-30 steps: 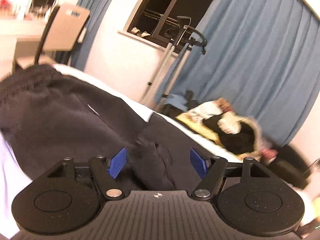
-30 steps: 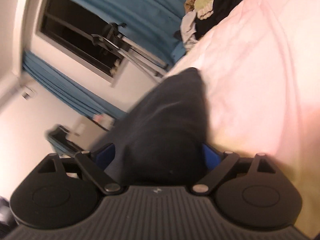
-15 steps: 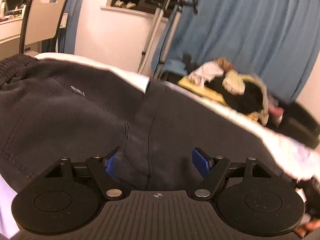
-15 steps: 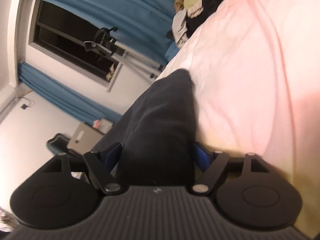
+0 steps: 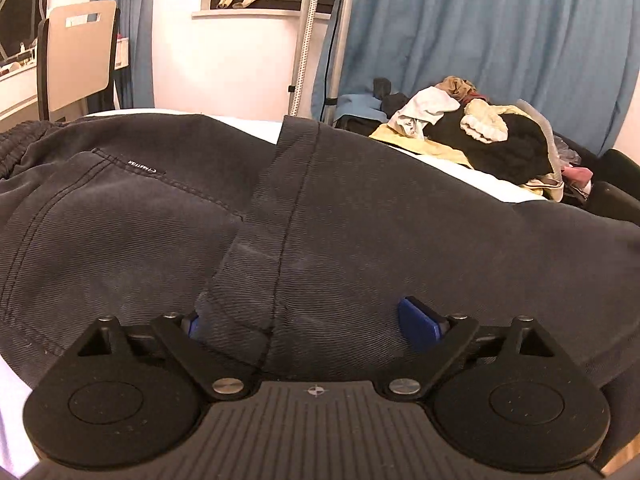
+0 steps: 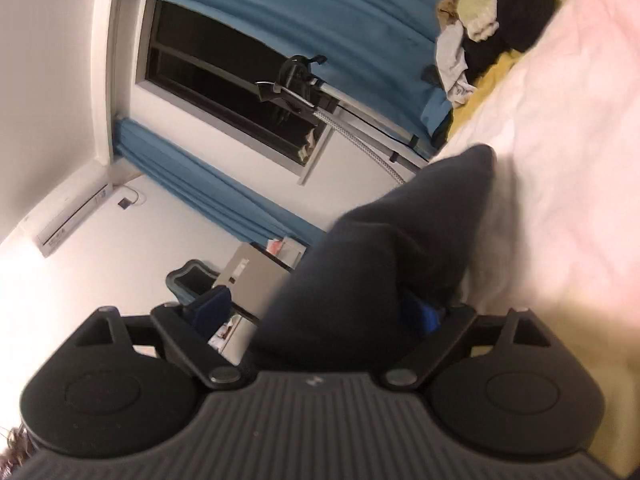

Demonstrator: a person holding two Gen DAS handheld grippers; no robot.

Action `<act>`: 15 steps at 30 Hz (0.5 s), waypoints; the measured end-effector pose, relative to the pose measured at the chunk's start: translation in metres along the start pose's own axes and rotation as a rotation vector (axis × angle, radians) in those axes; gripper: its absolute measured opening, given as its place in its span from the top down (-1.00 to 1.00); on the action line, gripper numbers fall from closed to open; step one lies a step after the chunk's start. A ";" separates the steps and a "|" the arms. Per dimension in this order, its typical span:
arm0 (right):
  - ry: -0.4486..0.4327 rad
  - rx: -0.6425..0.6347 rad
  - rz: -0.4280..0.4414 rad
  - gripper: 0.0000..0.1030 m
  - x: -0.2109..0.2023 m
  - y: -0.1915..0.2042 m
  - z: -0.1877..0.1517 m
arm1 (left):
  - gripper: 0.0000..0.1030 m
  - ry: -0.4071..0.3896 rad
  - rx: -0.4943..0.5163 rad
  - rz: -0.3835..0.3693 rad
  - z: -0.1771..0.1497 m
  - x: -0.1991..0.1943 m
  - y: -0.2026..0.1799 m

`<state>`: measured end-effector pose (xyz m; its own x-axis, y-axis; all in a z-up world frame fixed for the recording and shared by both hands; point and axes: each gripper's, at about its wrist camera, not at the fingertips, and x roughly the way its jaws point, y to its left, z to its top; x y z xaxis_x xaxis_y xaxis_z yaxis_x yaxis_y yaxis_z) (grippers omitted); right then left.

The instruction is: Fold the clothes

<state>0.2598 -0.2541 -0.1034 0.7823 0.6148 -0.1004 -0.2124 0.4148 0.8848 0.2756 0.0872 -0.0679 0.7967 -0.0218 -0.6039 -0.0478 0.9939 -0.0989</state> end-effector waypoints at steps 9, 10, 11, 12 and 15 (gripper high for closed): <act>-0.032 -0.018 -0.306 0.50 0.002 0.002 -0.004 | -0.87 -0.036 0.043 -0.009 -0.007 -0.006 -0.016; -0.042 -0.043 -0.303 0.51 -0.005 0.011 -0.001 | -0.87 -0.052 0.043 -0.021 -0.008 -0.014 -0.017; -0.051 -0.071 -0.300 0.53 -0.011 0.021 0.001 | -0.87 -0.070 0.041 -0.033 -0.007 -0.023 -0.018; -0.053 -0.105 -0.298 0.54 -0.017 0.032 0.004 | -0.87 -0.089 0.038 -0.046 -0.006 -0.031 -0.018; -0.064 -0.167 -0.308 0.54 -0.042 0.055 0.014 | -0.87 -0.177 0.024 -0.092 0.002 -0.062 -0.016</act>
<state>0.2235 -0.2671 -0.0441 0.8586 0.4024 -0.3175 -0.0496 0.6817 0.7300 0.2284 0.0729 -0.0273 0.8906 -0.0954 -0.4446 0.0426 0.9910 -0.1273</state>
